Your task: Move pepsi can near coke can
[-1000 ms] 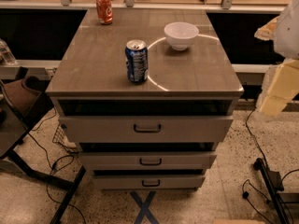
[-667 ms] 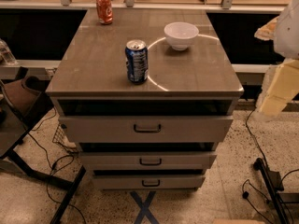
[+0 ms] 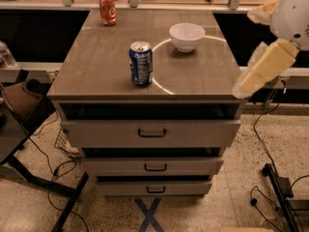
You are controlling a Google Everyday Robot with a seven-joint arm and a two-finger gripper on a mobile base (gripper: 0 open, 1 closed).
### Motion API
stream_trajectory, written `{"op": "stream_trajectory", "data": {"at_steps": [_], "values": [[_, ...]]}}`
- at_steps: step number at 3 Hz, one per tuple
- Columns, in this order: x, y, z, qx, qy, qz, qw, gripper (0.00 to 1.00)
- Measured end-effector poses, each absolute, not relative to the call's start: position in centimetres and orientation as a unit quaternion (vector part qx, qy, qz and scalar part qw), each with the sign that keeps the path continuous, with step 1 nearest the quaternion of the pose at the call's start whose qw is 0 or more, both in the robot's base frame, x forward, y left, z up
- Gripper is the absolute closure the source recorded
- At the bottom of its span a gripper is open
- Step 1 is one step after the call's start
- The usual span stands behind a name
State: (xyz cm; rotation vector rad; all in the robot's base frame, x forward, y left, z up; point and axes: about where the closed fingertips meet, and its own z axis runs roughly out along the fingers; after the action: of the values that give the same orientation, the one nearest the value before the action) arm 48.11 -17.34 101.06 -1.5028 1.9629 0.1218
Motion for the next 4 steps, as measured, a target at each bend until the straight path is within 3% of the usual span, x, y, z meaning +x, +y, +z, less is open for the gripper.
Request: {"op": "stream_trajectory", "data": {"at_steps": [2,4], "values": [[54.4,-13.4,102.3,-0.488,0.692,0.147,0.511,0.00],[55.1,-12.2,101.5,-0.486,0.688,0.165,0.514,0.00]]}}
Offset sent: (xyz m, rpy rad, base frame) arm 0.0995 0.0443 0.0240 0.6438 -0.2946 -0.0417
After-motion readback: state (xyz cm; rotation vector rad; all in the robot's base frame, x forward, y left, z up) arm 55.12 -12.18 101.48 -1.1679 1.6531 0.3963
